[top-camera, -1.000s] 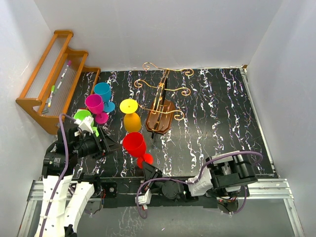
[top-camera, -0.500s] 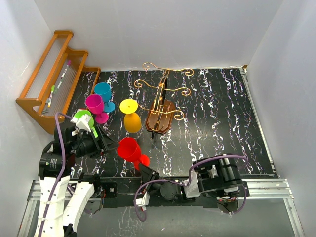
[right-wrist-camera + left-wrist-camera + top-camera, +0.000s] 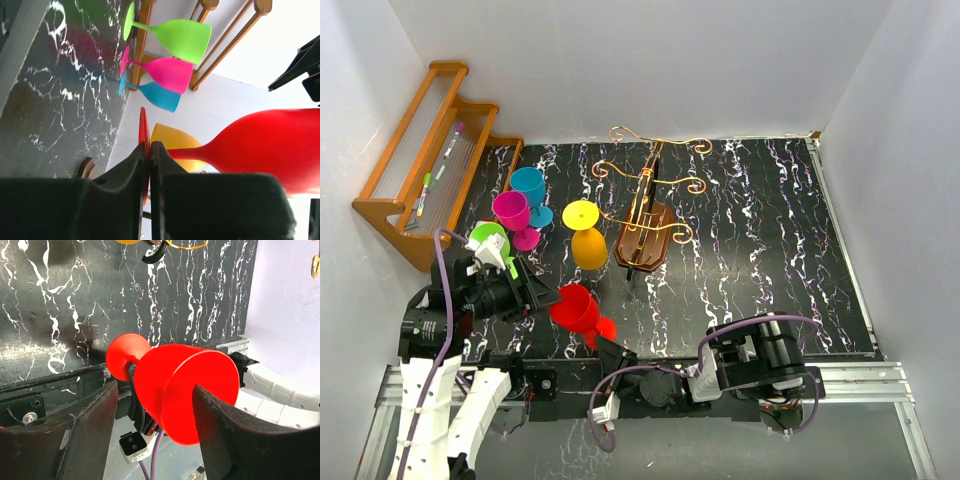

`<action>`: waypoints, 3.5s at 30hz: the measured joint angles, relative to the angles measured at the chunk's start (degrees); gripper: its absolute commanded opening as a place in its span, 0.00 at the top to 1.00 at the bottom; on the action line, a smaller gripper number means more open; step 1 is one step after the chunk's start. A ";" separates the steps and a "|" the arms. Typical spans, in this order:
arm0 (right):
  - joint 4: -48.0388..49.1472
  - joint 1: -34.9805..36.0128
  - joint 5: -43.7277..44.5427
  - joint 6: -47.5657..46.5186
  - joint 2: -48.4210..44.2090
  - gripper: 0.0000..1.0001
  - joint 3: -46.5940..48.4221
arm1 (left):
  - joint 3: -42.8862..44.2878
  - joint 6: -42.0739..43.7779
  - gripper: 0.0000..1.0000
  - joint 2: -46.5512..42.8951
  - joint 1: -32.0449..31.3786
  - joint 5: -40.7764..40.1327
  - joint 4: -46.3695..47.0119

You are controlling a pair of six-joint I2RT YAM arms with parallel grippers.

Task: Take the wine glass off the wine glass rack

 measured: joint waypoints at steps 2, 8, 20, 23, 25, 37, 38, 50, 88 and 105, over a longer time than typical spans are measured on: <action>-0.74 0.00 -0.68 -0.17 0.00 0.92 1.16 | -0.52 0.02 0.42 0.00 -0.20 0.13 0.07; -1.20 0.00 -2.14 -0.87 0.02 0.91 3.45 | -2.91 0.33 0.96 -0.13 -0.61 0.07 0.07; 3.63 0.00 1.55 -0.50 1.53 0.57 3.52 | 3.72 5.38 1.00 4.37 -1.40 -13.99 -7.06; 5.95 0.00 3.02 1.11 1.49 0.52 2.21 | 7.30 6.05 1.00 8.00 -1.60 -17.09 -7.13; 5.53 0.02 5.35 3.54 1.40 0.49 -0.02 | 9.70 6.86 1.00 10.97 -1.42 -21.59 -5.53; -2.21 0.02 13.84 12.98 -5.73 0.47 -6.12 | 10.01 10.47 1.00 22.71 -1.03 -34.64 7.32; -2.62 0.02 14.16 13.55 -6.34 0.47 -6.34 | 9.20 10.67 1.00 23.15 -1.03 -35.67 7.85; -7.72 0.02 16.15 17.79 -9.53 0.47 -6.56 | 2.73 11.89 1.00 26.49 -1.03 -43.78 14.12; -31.78 0.02 15.80 29.57 -23.96 0.48 3.54 | 12.59 11.74 0.61 22.29 -1.01 -44.61 7.21; -108.78 -37.59 -33.53 104.69 -12.11 0.47 92.13 | -1.33 12.41 0.56 7.72 -1.03 -38.71 24.83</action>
